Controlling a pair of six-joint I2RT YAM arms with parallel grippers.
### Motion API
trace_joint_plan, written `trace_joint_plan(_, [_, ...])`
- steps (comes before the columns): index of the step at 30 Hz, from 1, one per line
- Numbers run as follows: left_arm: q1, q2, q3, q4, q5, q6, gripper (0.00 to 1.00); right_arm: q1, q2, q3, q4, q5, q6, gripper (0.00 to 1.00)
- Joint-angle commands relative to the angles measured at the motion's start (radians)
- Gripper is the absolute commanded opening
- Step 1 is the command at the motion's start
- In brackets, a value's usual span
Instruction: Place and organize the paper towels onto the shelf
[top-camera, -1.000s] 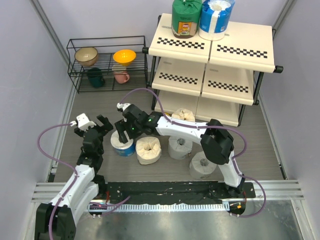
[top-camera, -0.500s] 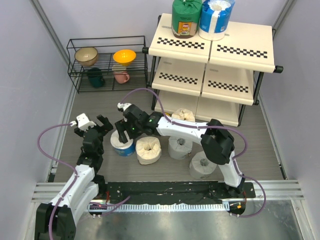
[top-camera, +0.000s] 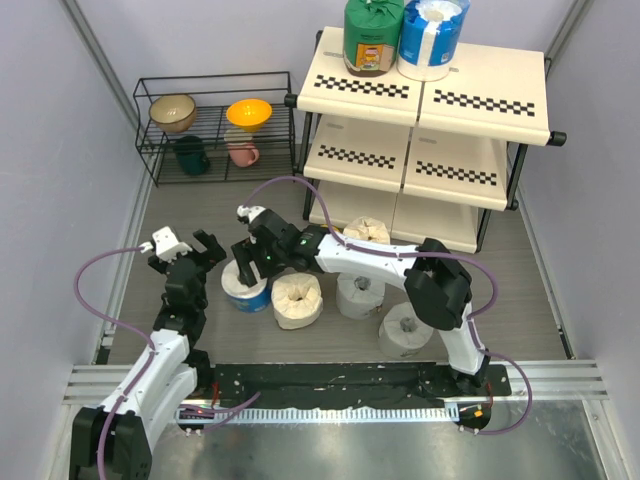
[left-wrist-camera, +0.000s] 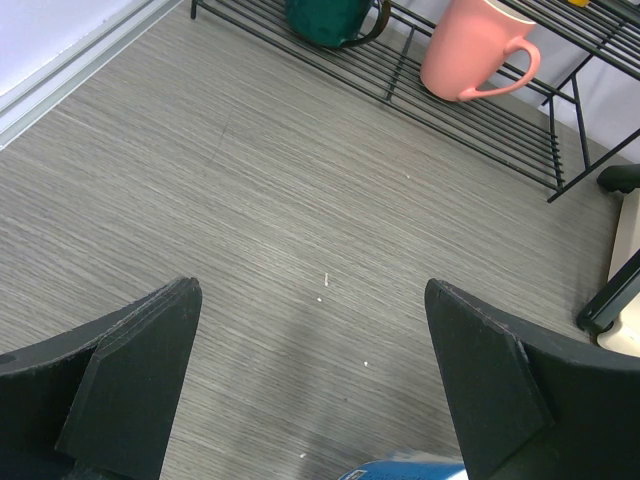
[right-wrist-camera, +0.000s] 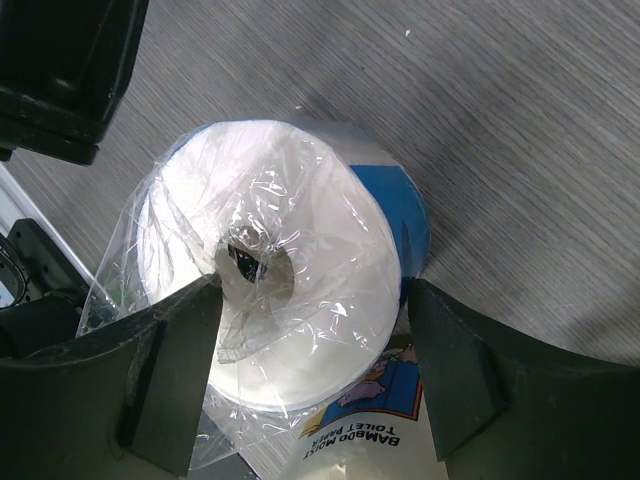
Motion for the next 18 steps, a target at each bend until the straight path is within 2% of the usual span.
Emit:
trace_joint_plan(1, [0.003, -0.009, 0.002, 0.028, -0.025, -0.011, 1.00, 0.000, -0.080, -0.007, 0.045, -0.003, 0.007, 0.79])
trace_joint_plan(15, [0.004, -0.012, 0.002, 0.026, -0.026, -0.011, 1.00, 0.000, -0.052, -0.002, 0.025, 0.036, 0.016, 0.80])
trace_joint_plan(18, [0.003, -0.009, 0.002, 0.026, -0.028, -0.011, 1.00, 0.000, -0.044, -0.001, 0.012, 0.105, 0.025, 0.80])
